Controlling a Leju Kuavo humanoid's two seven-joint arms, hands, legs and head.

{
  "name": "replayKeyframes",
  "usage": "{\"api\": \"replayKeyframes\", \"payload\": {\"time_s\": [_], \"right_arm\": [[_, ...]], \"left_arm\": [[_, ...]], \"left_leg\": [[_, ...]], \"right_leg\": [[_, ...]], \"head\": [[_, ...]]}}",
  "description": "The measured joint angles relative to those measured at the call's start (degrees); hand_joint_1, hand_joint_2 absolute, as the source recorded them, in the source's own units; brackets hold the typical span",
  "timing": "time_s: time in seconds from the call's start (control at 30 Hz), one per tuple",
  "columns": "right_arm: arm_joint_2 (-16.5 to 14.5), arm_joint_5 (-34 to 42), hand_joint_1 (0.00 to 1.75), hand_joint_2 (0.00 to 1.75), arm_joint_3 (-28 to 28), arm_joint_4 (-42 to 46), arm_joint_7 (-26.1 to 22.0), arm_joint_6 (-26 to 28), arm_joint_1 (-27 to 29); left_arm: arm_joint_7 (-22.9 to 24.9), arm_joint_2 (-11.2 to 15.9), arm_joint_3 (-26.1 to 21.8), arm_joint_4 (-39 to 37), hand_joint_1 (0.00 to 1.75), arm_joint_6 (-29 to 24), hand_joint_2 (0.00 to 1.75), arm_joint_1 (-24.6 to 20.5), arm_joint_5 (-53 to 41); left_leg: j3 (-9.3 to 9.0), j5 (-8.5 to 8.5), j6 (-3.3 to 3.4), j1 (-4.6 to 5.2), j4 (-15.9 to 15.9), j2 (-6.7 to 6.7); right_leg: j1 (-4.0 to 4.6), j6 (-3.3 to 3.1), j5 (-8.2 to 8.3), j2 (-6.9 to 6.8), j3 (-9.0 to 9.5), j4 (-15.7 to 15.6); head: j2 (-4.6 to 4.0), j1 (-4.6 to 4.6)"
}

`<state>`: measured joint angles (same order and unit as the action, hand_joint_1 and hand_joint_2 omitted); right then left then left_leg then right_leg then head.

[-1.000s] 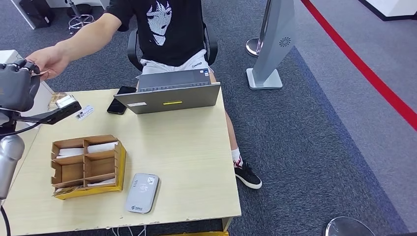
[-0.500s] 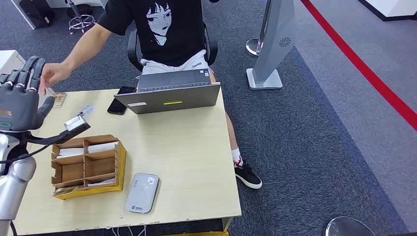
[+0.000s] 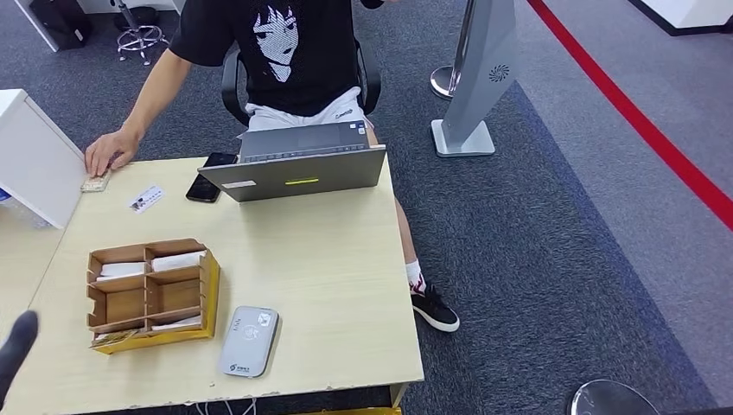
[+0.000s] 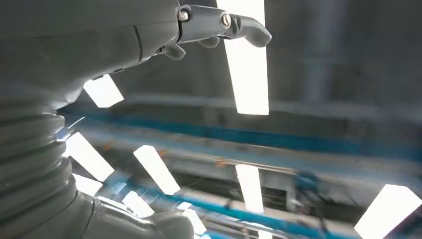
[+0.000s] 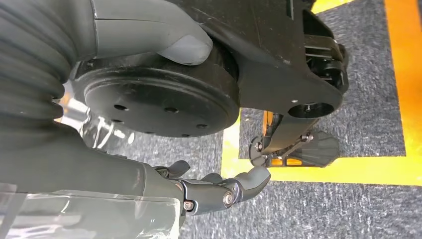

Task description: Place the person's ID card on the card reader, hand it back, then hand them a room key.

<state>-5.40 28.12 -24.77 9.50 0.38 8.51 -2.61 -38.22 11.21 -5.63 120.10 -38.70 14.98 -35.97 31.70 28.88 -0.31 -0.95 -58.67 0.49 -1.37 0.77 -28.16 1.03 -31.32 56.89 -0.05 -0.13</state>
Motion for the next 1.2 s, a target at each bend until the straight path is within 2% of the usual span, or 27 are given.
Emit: {"api": "replayKeyframes", "payload": {"time_s": [0.03, 0.07, 0.13, 0.2, 0.23, 0.27, 0.33, 0.4, 0.53, 0.63, 0.7, 0.77, 0.8, 0.87, 0.9, 0.93, 1.0, 1.03, 1.07, 1.2], "right_arm": [[-0.16, 0.59, 0.0, 1.75, 0.39, -0.01, -0.43, 0.39, 0.14], [-0.34, 1.21, 0.0, 1.75, 0.84, -0.02, -0.94, 0.93, 0.28], [-0.74, 2.15, 0.0, 1.75, 1.68, -0.05, -1.76, 2.09, 0.47], [-1.06, 2.6, 0.0, 1.75, 2.39, -0.06, -2.14, 2.79, 0.62], [-1.18, 2.68, 0.0, 1.75, 2.63, -0.06, -2.2, 2.94, 0.66], [-1.3, 2.82, 0.0, 1.75, 2.86, -0.06, -2.23, 3.11, 0.68], [-1.57, 3.39, 0.0, 1.75, 3.26, -0.06, -2.42, 3.88, 0.68], [-1.97, 4.49, 0.0, 1.75, 3.93, -0.06, -3.24, 5.07, 0.72], [-2.48, 5.84, 0.0, 1.75, 5.33, -0.06, -4.88, 6.06, 0.83], [-2.58, 6.2, 0.0, 1.75, 5.99, -0.06, -5.78, 6.19, 0.95], [-2.8, 6.3, 0.0, 1.75, 6.27, -0.06, -6.26, 6.59, 0.96], [-3.03, 6.09, 0.0, 1.75, 6.4, -0.06, -6.1, 6.59, 0.92], [-3.08, 5.89, 0.1, 1.75, 6.43, -0.06, -5.71, 6.3, 0.91], [-3.09, 5.14, 0.91, 1.75, 6.42, -0.06, -4.27, 5.42, 0.81], [-3.05, 4.53, 1.32, 1.75, 6.32, -0.06, -3.37, 4.73, 0.67], [-2.99, 3.87, 1.65, 1.75, 6.09, -0.06, -2.43, 3.84, 0.49], [-2.85, 2.91, 1.71, 1.75, 5.49, -0.06, -1.07, 2.11, 0.22], [-2.79, 2.68, 1.75, 1.75, 5.21, -0.06, -0.7, 1.54, 0.17], [-2.7, 2.59, 1.75, 1.75, 5.02, -0.06, -0.48, 1.18, 0.16], [-2.19, 2.69, 1.75, 1.75, 4.48, -0.06, 0.99, 0.57, -0.11]], "left_arm": [[-0.79, -2.03, -2.5, 2.31, 0.0, 2.08, 1.75, 2.97, 8.72], [-1.17, -4.7, -5.36, 4.11, 0.0, 6.46, 1.75, 4.97, 18.58], [-1.55, -11.61, -12.8, 6.19, 0.0, 21.01, 1.75, 6.62, 37.32], [-1.79, -18.09, -21.0, 7.22, 0.0, 35.33, 1.75, 7.17, 47.73], [-1.87, -20.31, -24.13, 7.64, 0.0, 38.99, 1.75, 7.47, 48.49], [-1.91, -22.06, -26.68, 7.9, 0.0, 40.47, 1.75, 7.72, 47.89], [-1.84, -24.95, -30.31, 7.04, 0.0, 39.75, 1.75, 8.19, 47.46], [-1.44, -26.91, -33.08, 3.29, 0.0, 40.25, 1.75, 8.46, 50.33], [-1.28, -29.36, -40.21, -9.5, 0.0, 48.62, 1.75, 6.04, 50.17], [0.62, -30.16, -45.92, -19.07, 0.0, 53.77, 1.75, 2.41, 47.05], [1.37, -29.21, -50.63, -29.6, 0.0, 56.25, 1.75, -1.56, 41.53], [0.86, -26.17, -55.31, -44.97, 0.0, 55.13, 1.75, -5.59, 34.69], [1.04, -24.36, -57.2, -53.41, 0.0, 53.08, 1.75, -7.31, 31.44], [5.11, -21.46, -59.38, -68.26, 0.0, 46.94, 1.75, -10.0, 25.62], [9.86, -20.68, -59.76, -74.33, 0.0, 43.92, 1.75, -11.03, 23.07], [16.38, -20.25, -59.88, -79.47, 0.19, 41.53, 1.75, -11.93, 20.65], [29.43, -20.16, -59.88, -87.84, 1.06, 39.2, 1.75, -13.41, 17.1], [33.7, -20.4, -59.86, -90.99, 1.5, 38.86, 1.75, -13.96, 15.94], [36.39, -20.69, -59.72, -93.68, 1.75, 38.69, 1.75, -14.45, 14.83], [41.34, -22.1, -58.45, -100.75, 1.75, 38.5, 1.75, -15.95, 12.08]], "left_leg": [[-0.01, 0.03, 0.03, 0.01, 0.0, -0.07], [0.0, 0.04, 0.05, 0.02, -0.01, -0.22], [0.01, 0.05, 0.08, 0.02, -0.01, -0.47], [0.01, 0.04, 0.09, -0.01, -0.01, -0.55], [-0.01, 0.03, 0.09, -0.01, -0.01, -0.55], [-0.03, 0.03, 0.09, 0.02, -0.01, -0.56], [-0.1, 0.03, 0.1, 0.06, -0.01, -0.57], [-0.15, 0.03, 0.1, 0.08, -0.01, -0.57], [-0.15, 0.02, 0.09, 0.02, -0.01, -0.61], [-0.15, -0.01, 0.11, 0.05, -0.01, -0.65], [-0.17, -0.04, 0.14, 0.11, 0.01, -0.73], [-0.21, -0.04, 0.13, 0.12, 0.03, -0.72], [-0.22, -0.04, 0.12, 0.11, 0.04, -0.71], [-0.23, -0.05, 0.13, 0.1, 0.03, -0.7], [-0.22, -0.06, 0.14, 0.12, 0.03, -0.71], [-0.22, -0.06, 0.15, 0.14, 0.02, -0.71], [-0.2, -0.06, 0.18, 0.18, 0.0, -0.72], [-0.19, -0.06, 0.2, 0.19, -0.02, -0.72], [-0.18, -0.06, 0.22, 0.2, -0.03, -0.72], [-0.19, -0.04, 0.26, 0.24, -0.06, -0.71]], "right_leg": [[0.0, 0.06, -0.07, -0.08, 0.01, -0.02], [-0.02, 0.11, -0.12, -0.23, 0.05, -0.03], [-0.02, 0.15, -0.19, -0.52, 0.15, -0.03], [0.0, 0.11, -0.19, -0.64, 0.23, -0.03], [0.01, 0.09, -0.18, -0.65, 0.26, -0.03], [-0.01, 0.09, -0.17, -0.67, 0.29, -0.03], [-0.04, 0.09, -0.17, -0.68, 0.36, -0.03], [-0.06, 0.09, -0.17, -0.68, 0.38, -0.03], [-0.02, 0.08, -0.18, -0.7, 0.4, 0.0], [-0.04, 0.08, -0.18, -0.75, 0.43, 0.0], [-0.08, 0.09, -0.19, -0.84, 0.49, 0.0], [-0.1, 0.08, -0.19, -0.81, 0.52, 0.0], [-0.09, 0.08, -0.19, -0.79, 0.51, 0.01], [-0.09, 0.08, -0.19, -0.76, 0.5, 0.0], [-0.1, 0.08, -0.18, -0.77, 0.5, 0.0], [-0.12, 0.09, -0.18, -0.77, 0.51, -0.01], [-0.16, 0.12, -0.17, -0.77, 0.53, -0.04], [-0.18, 0.15, -0.15, -0.77, 0.53, -0.07], [-0.19, 0.18, -0.12, -0.77, 0.54, -0.11], [-0.22, 0.26, -0.06, -0.76, 0.54, -0.2]], "head": [[0.0, 0.0], [0.0, 0.01], [0.01, 0.01], [0.0, 0.08], [-0.01, 0.09], [-0.01, 0.13], [-0.01, 0.11], [-0.01, 0.08], [-0.01, 0.0], [-0.01, 0.01], [-0.01, 0.11], [-0.01, 0.15], [-0.01, 0.1], [0.0, 0.03], [0.01, 0.03], [0.01, 0.01], [0.0, 0.03], [0.0, 0.04], [-0.01, 0.11], [-0.01, 0.24]]}}
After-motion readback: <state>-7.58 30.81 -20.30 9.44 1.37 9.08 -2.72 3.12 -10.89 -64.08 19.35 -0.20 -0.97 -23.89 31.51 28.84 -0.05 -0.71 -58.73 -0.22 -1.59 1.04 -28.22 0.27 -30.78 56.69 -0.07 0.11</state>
